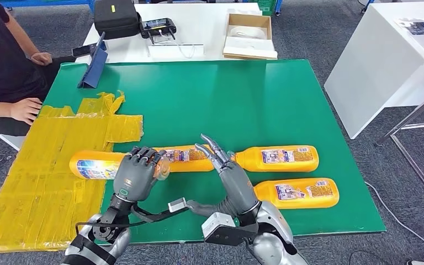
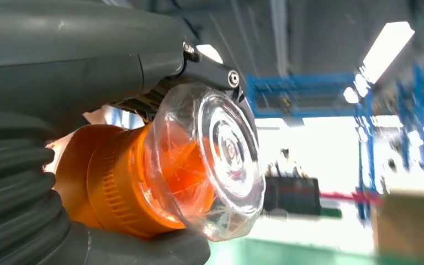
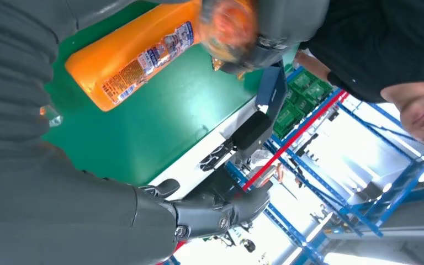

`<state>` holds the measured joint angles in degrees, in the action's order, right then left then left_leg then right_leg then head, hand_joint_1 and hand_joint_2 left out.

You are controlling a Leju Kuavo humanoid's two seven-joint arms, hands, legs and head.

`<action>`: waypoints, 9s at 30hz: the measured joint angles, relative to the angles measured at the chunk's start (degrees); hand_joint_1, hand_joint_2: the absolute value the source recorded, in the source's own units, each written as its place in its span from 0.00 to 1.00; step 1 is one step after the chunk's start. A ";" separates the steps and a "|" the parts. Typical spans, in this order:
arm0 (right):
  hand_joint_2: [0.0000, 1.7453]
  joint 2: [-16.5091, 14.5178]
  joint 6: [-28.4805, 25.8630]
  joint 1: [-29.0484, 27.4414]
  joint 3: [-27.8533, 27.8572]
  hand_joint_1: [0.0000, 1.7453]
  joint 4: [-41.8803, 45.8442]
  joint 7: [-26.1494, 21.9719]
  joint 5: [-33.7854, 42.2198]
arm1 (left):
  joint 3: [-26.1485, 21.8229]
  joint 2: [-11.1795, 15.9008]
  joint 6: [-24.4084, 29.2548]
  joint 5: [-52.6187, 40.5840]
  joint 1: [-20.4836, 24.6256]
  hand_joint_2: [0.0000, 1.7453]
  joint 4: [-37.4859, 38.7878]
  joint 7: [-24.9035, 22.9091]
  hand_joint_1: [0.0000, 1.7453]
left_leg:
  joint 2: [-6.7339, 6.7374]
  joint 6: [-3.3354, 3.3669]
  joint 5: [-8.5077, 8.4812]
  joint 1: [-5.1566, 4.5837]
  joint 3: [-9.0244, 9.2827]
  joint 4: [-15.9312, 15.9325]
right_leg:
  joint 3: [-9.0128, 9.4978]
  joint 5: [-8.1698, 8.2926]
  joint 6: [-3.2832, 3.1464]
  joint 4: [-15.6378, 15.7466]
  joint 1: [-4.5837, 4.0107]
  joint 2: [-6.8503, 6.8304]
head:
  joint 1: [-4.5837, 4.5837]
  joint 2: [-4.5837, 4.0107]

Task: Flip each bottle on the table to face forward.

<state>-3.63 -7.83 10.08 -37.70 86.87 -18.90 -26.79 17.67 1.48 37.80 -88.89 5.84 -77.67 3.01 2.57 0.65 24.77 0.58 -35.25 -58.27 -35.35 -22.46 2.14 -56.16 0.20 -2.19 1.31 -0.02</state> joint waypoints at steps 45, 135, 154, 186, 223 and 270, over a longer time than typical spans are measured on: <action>1.00 1.73 1.32 -0.34 2.27 0.00 -0.91 -2.04 -1.49 | -7.92 14.55 -26.73 30.09 -4.92 0.00 2.52 28.01 0.00 | -0.11 -0.05 0.04 0.05 -0.07 0.02 | 0.00 -0.08 -0.06 -0.02 -0.02 -0.01 | -0.03 0.00; 1.00 -13.81 9.64 35.58 -1.65 0.00 -59.85 8.81 -13.64 | -15.95 -3.54 -58.49 82.88 8.77 0.00 -0.66 34.41 0.00 | -0.12 0.04 -0.07 0.05 -0.15 -0.02 | -0.12 0.04 0.04 -0.07 -0.06 -0.02 | -0.03 0.00; 1.00 -15.48 8.43 35.99 -3.40 0.00 -63.54 11.43 -15.59 | -15.11 -4.96 -59.34 82.98 8.68 0.00 1.04 36.28 0.00 | -0.11 0.04 -0.07 0.05 -0.15 -0.02 | -0.13 0.04 0.04 -0.07 -0.07 -0.02 | -0.02 0.00; 1.00 -17.09 10.78 36.66 -16.30 0.00 -65.86 23.65 -13.79 | -18.55 -6.26 -59.86 89.26 11.85 0.00 -1.35 31.96 0.00 | -0.09 0.03 -0.07 0.05 -0.13 -0.02 | -0.11 0.03 0.03 -0.10 -0.06 -0.02 | -0.03 0.00; 1.00 -16.43 1.99 37.28 -16.98 0.00 -69.58 24.68 -10.20 | -19.21 -6.35 -60.58 88.20 13.10 0.00 -0.80 32.01 0.00 | -0.09 0.03 -0.07 0.04 -0.11 -0.03 | -0.12 0.04 0.03 -0.11 -0.05 -0.02 | -0.03 0.00; 1.00 -15.50 -1.45 37.63 -6.57 0.00 -70.34 21.96 -16.38 | -15.68 -6.35 -60.78 89.91 15.08 0.00 0.60 30.92 0.00 | -0.08 0.03 -0.07 0.04 -0.14 -0.03 | -0.15 0.04 0.03 -0.11 -0.06 0.00 | -0.03 0.00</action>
<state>-19.12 -9.28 47.71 -44.27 16.52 3.07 -43.17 1.99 -4.87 -22.97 1.02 20.92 -77.07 33.93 2.49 0.68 24.70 0.61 -35.40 -58.30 -35.51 -22.43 2.17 -56.27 0.14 -2.20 1.28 -0.02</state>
